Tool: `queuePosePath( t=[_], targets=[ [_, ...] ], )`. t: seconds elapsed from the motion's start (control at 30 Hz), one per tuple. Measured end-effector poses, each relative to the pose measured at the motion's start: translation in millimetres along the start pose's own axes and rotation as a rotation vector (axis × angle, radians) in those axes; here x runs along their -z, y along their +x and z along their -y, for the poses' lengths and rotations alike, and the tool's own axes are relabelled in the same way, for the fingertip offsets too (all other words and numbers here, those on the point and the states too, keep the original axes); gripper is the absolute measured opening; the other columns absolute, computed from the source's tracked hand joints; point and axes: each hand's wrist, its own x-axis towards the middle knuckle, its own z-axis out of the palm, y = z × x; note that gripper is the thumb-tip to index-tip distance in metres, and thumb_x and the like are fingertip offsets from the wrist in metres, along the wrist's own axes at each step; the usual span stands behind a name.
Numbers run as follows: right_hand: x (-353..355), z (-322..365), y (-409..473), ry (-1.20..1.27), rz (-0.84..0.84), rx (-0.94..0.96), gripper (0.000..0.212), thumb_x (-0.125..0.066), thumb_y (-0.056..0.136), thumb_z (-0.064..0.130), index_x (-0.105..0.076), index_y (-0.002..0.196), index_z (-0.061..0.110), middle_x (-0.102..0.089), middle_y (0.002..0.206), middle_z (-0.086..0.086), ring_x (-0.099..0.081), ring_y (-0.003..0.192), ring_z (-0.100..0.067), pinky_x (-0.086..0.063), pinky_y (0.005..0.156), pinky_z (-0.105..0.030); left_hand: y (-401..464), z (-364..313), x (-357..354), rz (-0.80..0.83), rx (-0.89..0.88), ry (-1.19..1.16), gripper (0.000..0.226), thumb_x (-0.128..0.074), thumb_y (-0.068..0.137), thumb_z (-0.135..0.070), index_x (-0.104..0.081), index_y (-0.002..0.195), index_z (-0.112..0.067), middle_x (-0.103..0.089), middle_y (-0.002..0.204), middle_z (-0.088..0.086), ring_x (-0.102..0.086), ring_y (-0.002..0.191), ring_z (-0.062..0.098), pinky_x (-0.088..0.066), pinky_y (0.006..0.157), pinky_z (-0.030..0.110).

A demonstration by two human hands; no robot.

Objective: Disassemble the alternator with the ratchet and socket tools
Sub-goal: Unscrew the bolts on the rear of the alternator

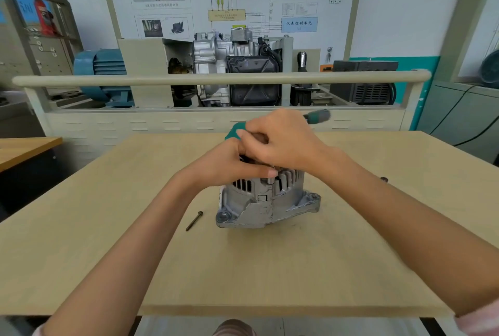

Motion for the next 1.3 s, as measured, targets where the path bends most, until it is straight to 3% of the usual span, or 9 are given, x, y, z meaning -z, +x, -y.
queuePosePath(
  t=[0.2, 0.27, 0.4, 0.57, 0.77, 0.87, 1.0, 1.13, 1.3],
  targets=[
    [0.2, 9.7, 4.1, -0.148, 0.055, -0.056, 0.041, -0.044, 0.091, 0.033, -0.033, 0.054, 0.020, -0.030, 0.048, 0.007, -0.029, 0.045, -0.012, -0.015, 0.045, -0.027, -0.4, 5.0, -1.0, -0.086, 0.027, 0.038, 0.019, -0.080, 0.069, -0.027, -0.074, 0.084, -0.017, -0.073, 0.084, 0.006, -0.067, 0.089, 0.024, -0.049, 0.088, 0.051],
    [-4.6, 15.9, 5.1, -0.343, 0.035, -0.242, 0.041, -0.042, 0.092, 0.028, -0.034, 0.054, 0.014, -0.030, 0.051, 0.002, -0.027, 0.044, -0.014, -0.014, 0.043, -0.025, 0.6, 4.8, -2.1, -0.093, 0.021, 0.049, 0.006, -0.079, 0.069, -0.026, -0.074, 0.069, -0.029, -0.072, 0.073, 0.000, -0.065, 0.073, 0.018, -0.052, 0.082, 0.045],
    [-7.6, 28.3, 12.0, -0.458, 0.098, -0.341, 0.035, -0.047, 0.087, 0.015, -0.033, 0.055, 0.014, -0.032, 0.053, -0.001, -0.028, 0.044, -0.015, -0.017, 0.042, -0.023, 1.1, 6.3, -3.3, -0.078, 0.008, 0.083, 0.044, -0.075, 0.075, -0.010, -0.064, 0.046, -0.041, -0.059, 0.049, -0.017, -0.048, 0.048, -0.003, -0.039, 0.064, 0.027],
    [-5.8, 15.4, 12.8, -0.371, 0.044, -0.159, 0.038, -0.044, 0.089, 0.025, -0.031, 0.054, 0.016, -0.031, 0.052, 0.002, -0.033, 0.047, -0.017, -0.016, 0.044, -0.025, -0.5, 7.4, 1.1, -0.013, 0.007, 0.048, 0.006, -0.075, 0.075, -0.030, -0.073, 0.070, -0.033, -0.067, 0.064, -0.005, -0.054, 0.060, 0.005, -0.043, 0.064, 0.028],
    [-3.0, -3.5, 4.2, 0.122, -0.032, 0.080, 0.039, -0.047, 0.086, 0.027, -0.032, 0.051, 0.017, -0.027, 0.041, 0.008, -0.028, 0.041, -0.009, -0.025, 0.048, -0.030, 2.3, 6.0, 6.1, 0.078, -0.085, 0.015, 0.025, -0.071, 0.081, -0.017, -0.067, 0.095, 0.003, -0.066, 0.092, 0.021, -0.061, 0.086, 0.031, -0.049, 0.080, 0.035],
    [-3.0, 3.6, 3.7, 0.095, -0.041, 0.085, 0.038, -0.047, 0.085, 0.028, -0.033, 0.051, 0.019, -0.027, 0.042, 0.009, -0.032, 0.044, -0.016, -0.023, 0.048, -0.029, 1.9, 5.1, 8.4, 0.091, -0.089, -0.053, 0.019, -0.071, 0.080, -0.004, -0.066, 0.098, -0.003, -0.071, 0.088, -0.004, -0.064, 0.087, 0.007, -0.050, 0.076, 0.018],
    [-5.7, 13.5, 9.2, -0.230, 0.025, -0.152, 0.040, -0.043, 0.092, 0.028, -0.036, 0.055, 0.015, -0.029, 0.050, 0.004, -0.030, 0.046, -0.018, -0.021, 0.044, -0.026, 3.7, 6.9, 6.2, 0.031, -0.045, -0.042, 0.008, -0.076, 0.075, -0.006, -0.073, 0.078, -0.013, -0.070, 0.071, -0.007, -0.062, 0.069, 0.002, -0.048, 0.067, 0.017],
    [-12.5, 28.0, 13.6, -0.427, 0.064, -0.349, 0.037, -0.046, 0.088, 0.015, -0.033, 0.054, 0.014, -0.031, 0.051, 0.000, -0.028, 0.042, -0.016, -0.017, 0.043, -0.023, 4.1, 9.6, 2.6, 0.003, -0.069, -0.013, 0.048, -0.072, 0.076, -0.001, -0.066, 0.049, -0.040, -0.062, 0.053, -0.019, -0.052, 0.051, -0.007, -0.040, 0.057, 0.008],
    [-9.8, 17.0, 13.8, -0.398, 0.003, -0.207, 0.042, -0.040, 0.095, 0.028, -0.035, 0.056, 0.014, -0.028, 0.052, 0.001, -0.027, 0.044, -0.016, -0.014, 0.043, -0.025, 1.2, 8.2, 5.3, 0.054, -0.046, -0.052, 0.025, -0.073, 0.079, -0.013, -0.072, 0.067, -0.035, -0.066, 0.062, -0.012, -0.057, 0.060, -0.001, -0.043, 0.060, 0.011]
  ],
)
